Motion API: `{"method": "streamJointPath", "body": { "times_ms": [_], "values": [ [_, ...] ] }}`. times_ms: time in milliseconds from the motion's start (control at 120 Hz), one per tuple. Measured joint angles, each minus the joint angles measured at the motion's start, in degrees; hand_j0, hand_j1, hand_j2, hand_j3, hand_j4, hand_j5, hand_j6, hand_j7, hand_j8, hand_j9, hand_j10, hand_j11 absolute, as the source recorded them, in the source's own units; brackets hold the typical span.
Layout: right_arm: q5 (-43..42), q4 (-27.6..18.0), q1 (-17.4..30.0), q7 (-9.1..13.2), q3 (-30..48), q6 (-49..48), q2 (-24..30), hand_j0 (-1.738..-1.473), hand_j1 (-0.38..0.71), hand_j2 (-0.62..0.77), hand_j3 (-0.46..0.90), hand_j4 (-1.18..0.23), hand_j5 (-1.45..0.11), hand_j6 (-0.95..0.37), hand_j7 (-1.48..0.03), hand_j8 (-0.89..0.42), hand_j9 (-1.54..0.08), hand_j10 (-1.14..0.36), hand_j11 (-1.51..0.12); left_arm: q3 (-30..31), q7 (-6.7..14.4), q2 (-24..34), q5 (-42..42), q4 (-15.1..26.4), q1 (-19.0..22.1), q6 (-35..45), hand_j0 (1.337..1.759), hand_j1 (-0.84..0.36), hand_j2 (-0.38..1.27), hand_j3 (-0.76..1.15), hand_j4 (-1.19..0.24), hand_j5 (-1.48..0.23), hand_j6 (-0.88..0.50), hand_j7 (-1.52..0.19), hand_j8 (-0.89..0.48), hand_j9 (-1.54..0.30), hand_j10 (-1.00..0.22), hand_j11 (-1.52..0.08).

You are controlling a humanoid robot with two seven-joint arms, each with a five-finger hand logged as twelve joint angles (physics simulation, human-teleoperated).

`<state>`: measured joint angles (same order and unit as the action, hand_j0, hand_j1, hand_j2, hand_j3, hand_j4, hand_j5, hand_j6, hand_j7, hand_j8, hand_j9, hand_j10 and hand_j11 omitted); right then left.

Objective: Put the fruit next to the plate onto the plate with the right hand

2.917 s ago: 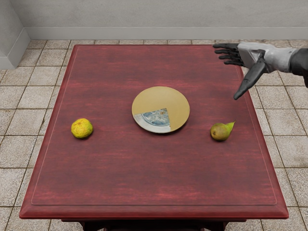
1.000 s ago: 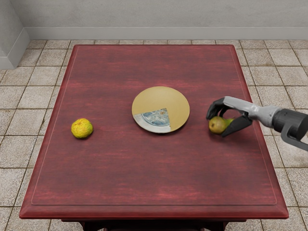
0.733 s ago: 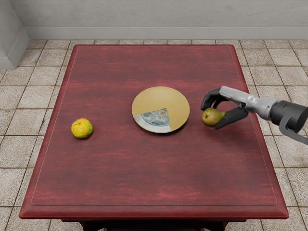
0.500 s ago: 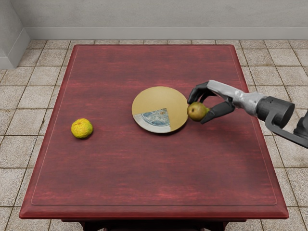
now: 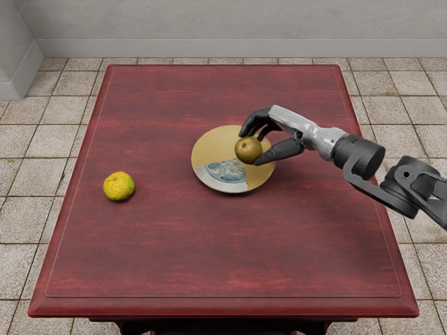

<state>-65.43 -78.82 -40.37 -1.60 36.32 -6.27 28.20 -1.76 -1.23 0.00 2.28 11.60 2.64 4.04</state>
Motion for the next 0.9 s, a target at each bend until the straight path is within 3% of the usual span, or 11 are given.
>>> {"method": "streamJointPath", "body": {
  "times_ms": [83, 183, 292, 400, 492, 650, 792, 900],
  "values": [
    [0.0, 0.1, -0.1, 0.8, 0.1, 0.2, -0.9, -1.658, 0.27, 0.22, 0.0, -0.59, -0.8, -0.47, -0.78, -0.41, -0.79, -0.54, -0.79, 0.0, 0.0, 0.0, 0.0, 0.0, 0.0, 0.0, 1.658, 0.35, 0.0, 0.0, 0.0, 0.0, 0.0, 0.0, 0.0, 0.0, 0.0, 0.0],
    [0.0, 0.1, 0.0, 1.7, 0.7, 2.6, -2.4, -1.658, 0.04, 0.13, 0.0, -0.37, -0.5, -0.3, -0.49, -0.26, -0.5, -0.34, -0.5, 0.0, 0.0, 0.0, 0.0, 0.0, 0.0, 0.0, 1.658, 0.35, 0.0, 0.0, 0.0, 0.0, 0.0, 0.0, 0.0, 0.0, 0.0, 0.0],
    [0.0, 0.1, 0.0, 2.1, 1.1, 3.7, -2.4, -1.658, -0.11, 0.08, 0.0, -0.22, -0.3, -0.18, -0.3, -0.16, -0.3, -0.21, -0.3, 0.0, 0.0, 0.0, 0.0, 0.0, 0.0, 0.0, 1.658, 0.35, 0.0, 0.0, 0.0, 0.0, 0.0, 0.0, 0.0, 0.0, 0.0, 0.0],
    [0.0, 0.1, -0.1, 2.9, 1.3, 4.1, -2.1, -1.658, -0.2, 0.05, 0.0, -0.14, -0.19, -0.11, -0.18, -0.1, -0.18, -0.13, -0.18, 0.0, 0.0, 0.0, 0.0, 0.0, 0.0, 0.0, 1.658, 0.35, 0.0, 0.0, 0.0, 0.0, 0.0, 0.0, 0.0, 0.0, 0.0, 0.0],
    [0.8, 0.0, -0.4, 5.4, 2.1, 1.8, -1.5, -1.658, -0.25, 0.03, 0.0, -0.09, -0.12, -0.08, -0.12, -0.07, -0.12, -0.09, -0.12, 0.0, 0.0, 0.0, 0.0, 0.0, 0.0, 0.0, 1.658, 0.35, 0.0, 0.0, 0.0, 0.0, 0.0, 0.0, 0.0, 0.0, 0.0, 0.0],
    [21.2, -0.2, -0.9, 9.2, 6.2, -16.3, 9.2, -1.658, -0.3, 0.01, 0.0, -0.05, -0.07, -0.04, -0.07, -0.04, -0.07, -0.05, -0.07, 0.0, 0.0, 0.0, 0.1, 0.1, 0.1, -0.2, 1.658, 0.35, 0.0, 0.0, 0.0, 0.0, 0.0, 0.0, 0.0, 0.0, 0.0, 0.0],
    [39.3, 0.1, -0.5, 10.3, 7.0, -25.5, 20.7, -1.658, -0.32, 0.01, 0.0, -0.03, -0.04, -0.03, -0.04, -0.03, -0.04, -0.03, -0.04, 0.1, 0.0, 0.0, 0.1, 0.1, 0.6, -0.4, 1.658, 0.35, 0.0, 0.0, 0.0, 0.0, 0.0, 0.0, 0.0, 0.0, 0.0, 0.0],
    [46.2, 0.2, 0.4, 10.5, 7.0, -27.6, 25.4, -1.658, -0.32, 0.0, 0.0, -0.02, -0.03, -0.02, -0.03, -0.02, -0.03, -0.02, -0.03, 0.2, 0.0, 0.0, 0.2, 0.2, 1.0, -0.5, 1.658, 0.35, 0.0, 0.0, 0.0, 0.0, 0.0, 0.0, 0.0, 0.0, 0.0, 0.0]
  ]
}}
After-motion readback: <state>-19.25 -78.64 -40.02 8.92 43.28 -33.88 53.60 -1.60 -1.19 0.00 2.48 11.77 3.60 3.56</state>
